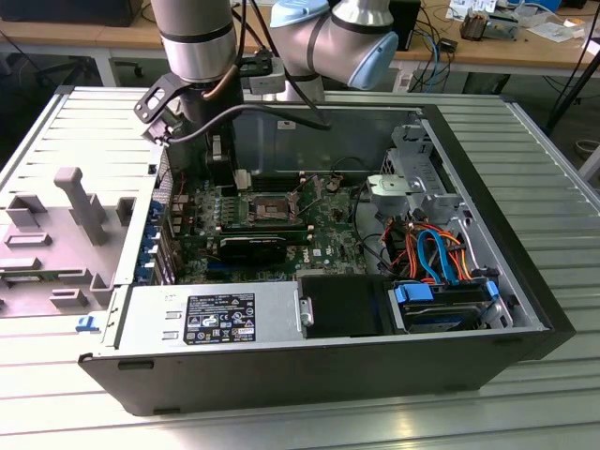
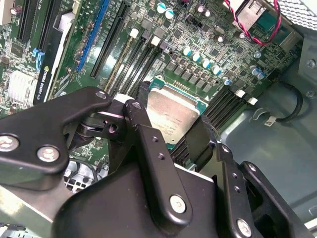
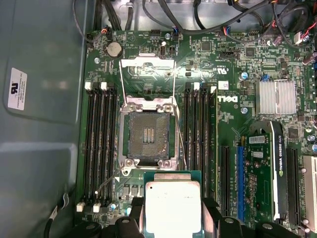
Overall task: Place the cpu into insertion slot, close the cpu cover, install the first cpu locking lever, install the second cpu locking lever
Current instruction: 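Place the cpu into insertion slot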
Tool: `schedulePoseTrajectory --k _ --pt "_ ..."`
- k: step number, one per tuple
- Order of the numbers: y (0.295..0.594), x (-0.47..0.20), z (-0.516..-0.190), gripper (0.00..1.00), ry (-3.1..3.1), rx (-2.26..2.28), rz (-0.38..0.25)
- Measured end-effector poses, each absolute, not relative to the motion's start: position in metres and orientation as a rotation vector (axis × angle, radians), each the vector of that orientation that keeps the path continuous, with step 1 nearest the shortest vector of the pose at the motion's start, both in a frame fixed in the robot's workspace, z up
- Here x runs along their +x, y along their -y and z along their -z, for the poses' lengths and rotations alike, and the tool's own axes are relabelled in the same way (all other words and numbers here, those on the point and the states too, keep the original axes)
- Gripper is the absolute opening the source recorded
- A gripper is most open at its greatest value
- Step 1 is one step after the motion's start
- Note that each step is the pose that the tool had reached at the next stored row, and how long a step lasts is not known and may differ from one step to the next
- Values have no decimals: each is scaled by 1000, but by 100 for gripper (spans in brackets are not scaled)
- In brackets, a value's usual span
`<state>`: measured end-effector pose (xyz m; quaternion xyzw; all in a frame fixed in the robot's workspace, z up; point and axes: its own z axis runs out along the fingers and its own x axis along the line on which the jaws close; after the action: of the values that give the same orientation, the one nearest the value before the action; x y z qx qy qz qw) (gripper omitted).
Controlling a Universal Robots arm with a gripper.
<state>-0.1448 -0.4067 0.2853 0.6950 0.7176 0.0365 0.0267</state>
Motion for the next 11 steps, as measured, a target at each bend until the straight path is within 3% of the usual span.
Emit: schedulePoseTrajectory --k 11 --pt "407 -148 -285 55 -2217 2147 -113"
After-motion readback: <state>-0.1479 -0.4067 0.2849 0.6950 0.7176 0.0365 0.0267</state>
